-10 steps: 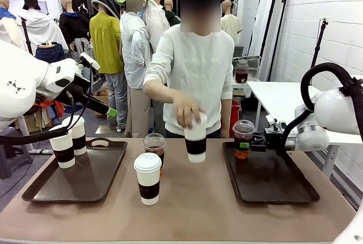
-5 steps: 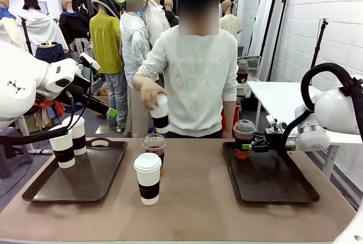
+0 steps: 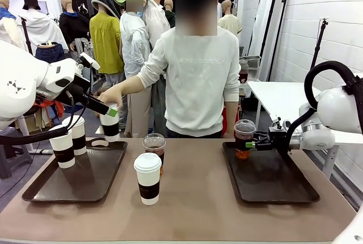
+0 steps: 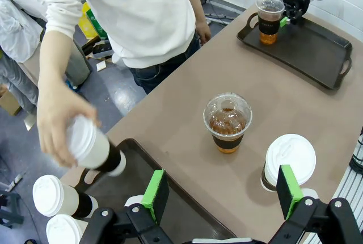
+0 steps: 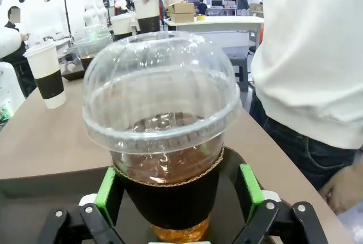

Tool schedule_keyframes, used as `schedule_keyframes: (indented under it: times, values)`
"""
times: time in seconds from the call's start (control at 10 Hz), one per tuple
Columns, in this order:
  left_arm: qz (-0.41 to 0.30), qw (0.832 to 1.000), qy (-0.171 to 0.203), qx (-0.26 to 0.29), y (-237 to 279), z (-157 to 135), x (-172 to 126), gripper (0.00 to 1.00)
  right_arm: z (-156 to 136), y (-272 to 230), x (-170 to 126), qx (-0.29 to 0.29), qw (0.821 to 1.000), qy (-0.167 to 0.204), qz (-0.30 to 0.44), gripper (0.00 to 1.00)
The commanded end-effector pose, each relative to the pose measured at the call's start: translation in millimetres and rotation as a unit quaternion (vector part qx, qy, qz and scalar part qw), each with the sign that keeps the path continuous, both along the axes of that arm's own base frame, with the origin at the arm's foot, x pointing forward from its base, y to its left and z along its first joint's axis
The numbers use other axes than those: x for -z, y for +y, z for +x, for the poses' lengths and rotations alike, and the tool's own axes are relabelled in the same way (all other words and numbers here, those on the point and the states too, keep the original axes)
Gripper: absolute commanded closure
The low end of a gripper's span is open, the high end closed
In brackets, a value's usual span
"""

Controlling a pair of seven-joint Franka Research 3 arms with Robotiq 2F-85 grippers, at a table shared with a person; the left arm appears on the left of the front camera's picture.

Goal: Distribute the coffee onto the tray.
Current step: Pick up one iced Americano and place it on the right Handle tray, then pick up another iced Americano from the middle of the table and place it on the right Handle tray.

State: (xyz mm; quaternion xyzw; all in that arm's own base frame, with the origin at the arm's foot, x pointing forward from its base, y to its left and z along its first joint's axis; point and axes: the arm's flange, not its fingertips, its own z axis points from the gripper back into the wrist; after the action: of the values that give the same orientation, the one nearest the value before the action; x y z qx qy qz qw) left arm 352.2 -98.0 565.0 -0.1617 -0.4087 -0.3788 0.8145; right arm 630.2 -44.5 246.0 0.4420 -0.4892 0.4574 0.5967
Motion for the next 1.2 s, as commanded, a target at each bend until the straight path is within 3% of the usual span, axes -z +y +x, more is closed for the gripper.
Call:
schedule_keyframes:
  times: [0.0, 0.5, 0.6, 1.1]
  values:
    - [0.002, 1.000, -0.002, 0.006, 0.9, 0.6, 1.0, 0.00, -18.3, -3.7, -11.8, 0.019, 1.000, 0.010, 0.005, 0.00]
    - [0.002, 1.000, -0.002, 0.006, 0.9, 0.6, 1.0, 0.00, -46.8, -15.2, -14.4, 0.030, 0.999, 0.030, -0.020, 0.00]
    - [0.002, 1.000, -0.002, 0.006, 0.9, 0.6, 1.0, 0.00, -34.4, -17.7, -7.0, 0.021, 1.000, 0.023, 0.002, 0.00]
    - [0.002, 1.000, -0.002, 0.006, 0.9, 0.6, 1.0, 0.00, -34.4, -17.7, -7.0, 0.021, 1.000, 0.023, 0.002, 0.00]
